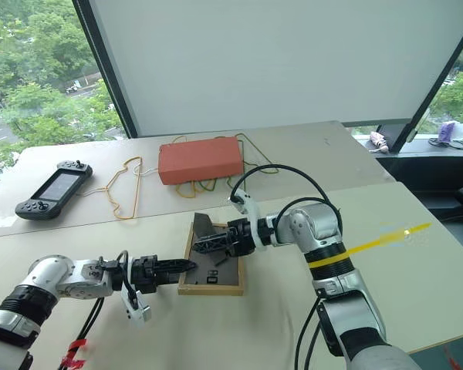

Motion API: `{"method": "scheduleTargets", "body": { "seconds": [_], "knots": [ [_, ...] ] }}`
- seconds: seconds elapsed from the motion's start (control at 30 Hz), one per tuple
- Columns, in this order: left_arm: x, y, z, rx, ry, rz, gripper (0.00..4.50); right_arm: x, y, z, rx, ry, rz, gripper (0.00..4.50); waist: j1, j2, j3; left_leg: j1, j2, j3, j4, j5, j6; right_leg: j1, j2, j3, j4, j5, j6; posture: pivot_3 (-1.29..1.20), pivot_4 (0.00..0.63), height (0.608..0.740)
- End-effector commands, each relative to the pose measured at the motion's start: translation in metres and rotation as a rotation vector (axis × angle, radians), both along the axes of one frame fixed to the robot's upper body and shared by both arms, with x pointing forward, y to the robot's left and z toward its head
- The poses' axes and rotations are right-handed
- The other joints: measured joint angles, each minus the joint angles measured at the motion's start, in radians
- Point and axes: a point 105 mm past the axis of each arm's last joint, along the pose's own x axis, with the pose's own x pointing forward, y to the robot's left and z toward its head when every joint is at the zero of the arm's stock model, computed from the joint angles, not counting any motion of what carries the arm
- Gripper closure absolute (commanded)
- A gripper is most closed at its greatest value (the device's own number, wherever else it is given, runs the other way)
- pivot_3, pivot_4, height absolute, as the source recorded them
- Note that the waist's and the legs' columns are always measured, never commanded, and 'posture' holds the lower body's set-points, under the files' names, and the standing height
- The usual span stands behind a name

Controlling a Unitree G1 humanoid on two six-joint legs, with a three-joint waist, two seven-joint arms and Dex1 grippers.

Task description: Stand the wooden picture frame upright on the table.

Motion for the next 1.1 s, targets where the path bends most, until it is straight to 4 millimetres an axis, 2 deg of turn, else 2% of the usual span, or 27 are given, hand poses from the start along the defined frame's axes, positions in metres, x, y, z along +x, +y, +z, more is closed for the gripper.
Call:
{"method": "scheduleTargets", "body": {
  "seconds": [0.03,0.17,0.4,0.57,0.67,0.77,0.83,0.9,0.93,1.03,1.1],
  "knots": [
    [0.003,-0.004,0.013,-0.045,-0.041,-0.006,3.35,-0.014,0.003,0.033,0.097,-0.087,0.090,0.23,0.001,0.000,0.000,0.000,0.000,0.000,0.000,0.000,0.000,0.000,0.000,0.000,0.000,0.000,0.000,0.00,0.150,0.740],
    [0.004,-0.005,0.012,-0.053,-0.039,-0.002,3.35,-0.021,-0.001,0.039,0.119,-0.109,0.104,0.23,0.001,0.000,0.000,0.000,0.000,0.000,0.000,0.000,0.000,0.000,0.000,0.000,0.000,0.000,0.000,0.00,0.150,0.740],
    [0.007,-0.006,0.013,-0.057,-0.042,0.001,3.35,-0.021,-0.009,0.033,0.092,-0.112,0.074,0.23,0.000,0.000,0.000,0.000,0.000,0.000,0.000,0.000,0.000,0.000,0.000,0.000,0.001,0.000,0.000,0.00,0.150,0.740],
    [0.008,-0.007,0.013,-0.059,-0.042,0.005,3.35,-0.010,-0.039,0.025,0.038,-0.124,-0.024,0.23,0.003,0.000,0.000,0.000,-0.001,0.000,0.001,0.000,0.000,0.000,-0.001,0.000,0.001,0.000,0.000,0.00,0.150,0.740],
    [0.010,-0.007,0.014,-0.066,-0.041,0.010,3.35,0.001,-0.071,0.018,-0.027,-0.138,-0.139,0.23,0.011,0.000,0.000,0.000,-0.001,0.000,0.001,0.000,0.000,0.000,-0.001,0.000,0.001,0.000,0.000,0.00,0.150,0.740],
    [0.010,-0.007,0.015,-0.064,-0.042,0.007,3.35,0.011,-0.099,0.020,-0.072,-0.192,-0.254,0.23,0.021,0.000,0.000,-0.001,-0.001,0.001,0.001,0.000,0.000,0.000,-0.001,0.000,0.001,0.000,0.000,0.00,0.150,0.740],
    [0.010,-0.007,0.015,-0.064,-0.042,0.008,3.35,0.012,-0.112,0.018,-0.160,-0.365,-0.265,0.23,0.023,0.000,0.000,-0.001,-0.001,0.002,0.002,0.000,0.000,0.000,-0.001,0.000,0.001,0.000,0.000,0.00,0.150,0.740],
    [0.011,-0.006,0.015,-0.063,-0.044,0.010,3.35,0.006,-0.118,0.013,-0.351,-0.732,-0.184,0.23,0.026,0.000,0.000,-0.001,-0.001,0.002,0.002,0.000,0.000,0.000,-0.001,0.000,0.001,0.000,0.000,0.00,0.150,0.740],
    [0.011,-0.006,0.016,-0.064,-0.045,0.010,3.35,-0.001,-0.115,0.008,-0.432,-0.901,-0.103,0.23,0.027,0.000,0.000,-0.001,0.000,0.002,0.001,0.000,0.000,-0.001,-0.001,0.000,0.001,0.000,0.000,0.00,0.150,0.740],
    [0.013,-0.006,0.020,-0.073,-0.050,0.010,3.35,-0.023,-0.104,-0.010,-0.547,-1.241,0.144,0.23,0.024,0.000,0.000,0.000,-0.001,0.002,0.001,0.000,0.000,-0.001,-0.001,-0.002,0.001,0.000,0.001,0.00,0.150,0.740],
    [0.016,-0.008,0.027,-0.093,-0.061,0.004,3.35,-0.029,-0.095,-0.019,-0.611,-1.486,0.285,0.23,0.020,0.000,0.000,0.000,0.000,0.006,0.002,0.000,0.000,-0.001,-0.002,-0.001,0.001,0.000,0.001,0.00,0.150,0.740]
  ]
}}
